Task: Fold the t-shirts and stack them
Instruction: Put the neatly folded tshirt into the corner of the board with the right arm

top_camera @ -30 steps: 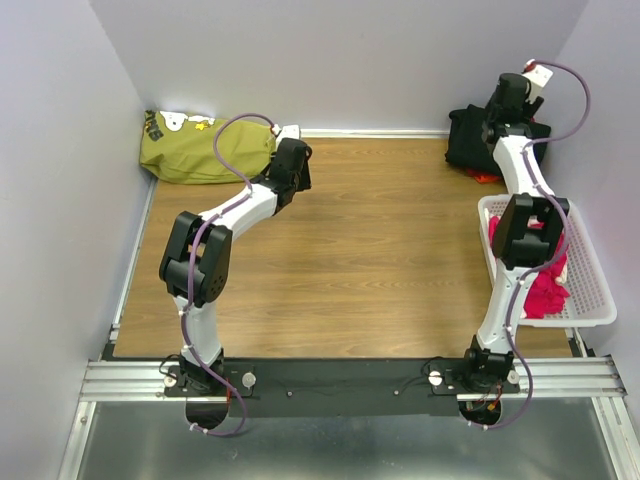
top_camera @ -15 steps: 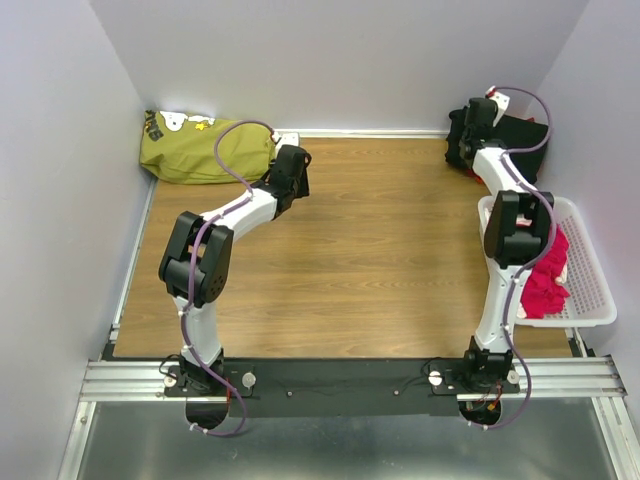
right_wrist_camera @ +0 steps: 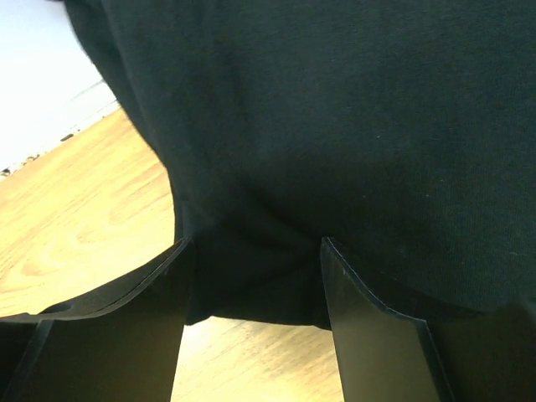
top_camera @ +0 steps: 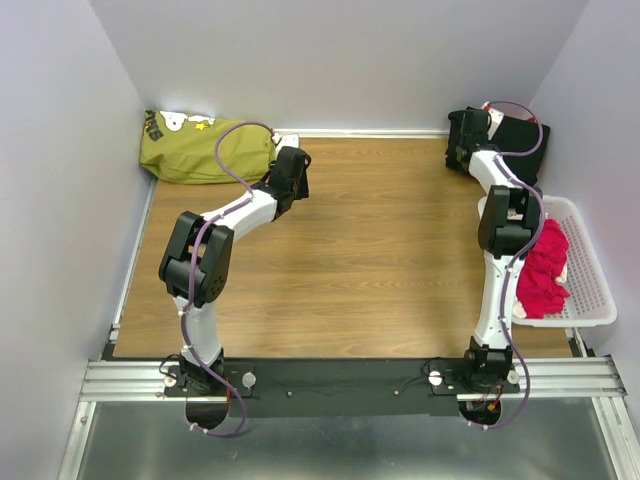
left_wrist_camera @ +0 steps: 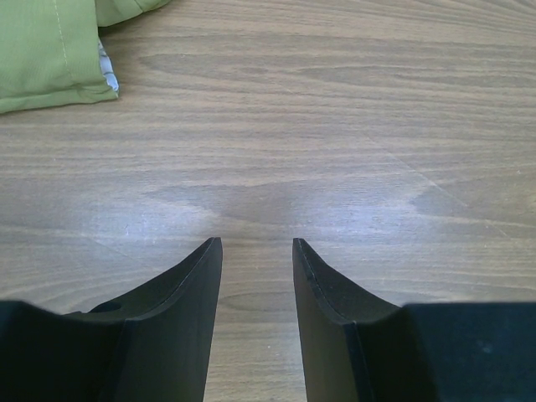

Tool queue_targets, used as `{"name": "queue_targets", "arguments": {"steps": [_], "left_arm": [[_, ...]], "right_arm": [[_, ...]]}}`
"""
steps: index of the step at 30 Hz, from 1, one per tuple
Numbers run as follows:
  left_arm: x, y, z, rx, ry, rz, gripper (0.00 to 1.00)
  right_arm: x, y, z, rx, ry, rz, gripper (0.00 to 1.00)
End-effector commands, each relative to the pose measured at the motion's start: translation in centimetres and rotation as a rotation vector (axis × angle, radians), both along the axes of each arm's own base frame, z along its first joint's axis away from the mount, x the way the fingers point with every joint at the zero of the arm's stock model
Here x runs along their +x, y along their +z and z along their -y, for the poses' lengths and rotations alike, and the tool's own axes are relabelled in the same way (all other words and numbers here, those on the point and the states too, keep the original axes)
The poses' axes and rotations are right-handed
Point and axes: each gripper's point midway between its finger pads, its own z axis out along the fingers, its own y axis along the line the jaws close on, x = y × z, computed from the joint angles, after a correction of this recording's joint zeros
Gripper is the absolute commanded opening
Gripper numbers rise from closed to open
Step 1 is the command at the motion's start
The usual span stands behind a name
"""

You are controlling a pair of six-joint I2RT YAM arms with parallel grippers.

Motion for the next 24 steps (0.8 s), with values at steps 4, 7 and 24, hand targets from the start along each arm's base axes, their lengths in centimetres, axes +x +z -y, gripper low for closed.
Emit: {"name": "queue_targets", "arguments": {"steps": [4,7,24], "left_arm": [[0.3,1.6,-0.1,-0.011,-0.006,0.04,0.48],[0.2,1.4,0.0,-0.016,-0.011,0.037,0.48],[0.6,3.2,-0.1,-0.04,-0.003,0.114,0.48]], "right_arm": [[-4.2,-1.9,6.8,-0.049,-0.201,-0.114,0.7],[-5.1,-1.4,8.3,-0.064,-0.24,-0.125,0.7],[-2.7,6.1,4.7,0.018,0.006,0.024,0.7]]}}
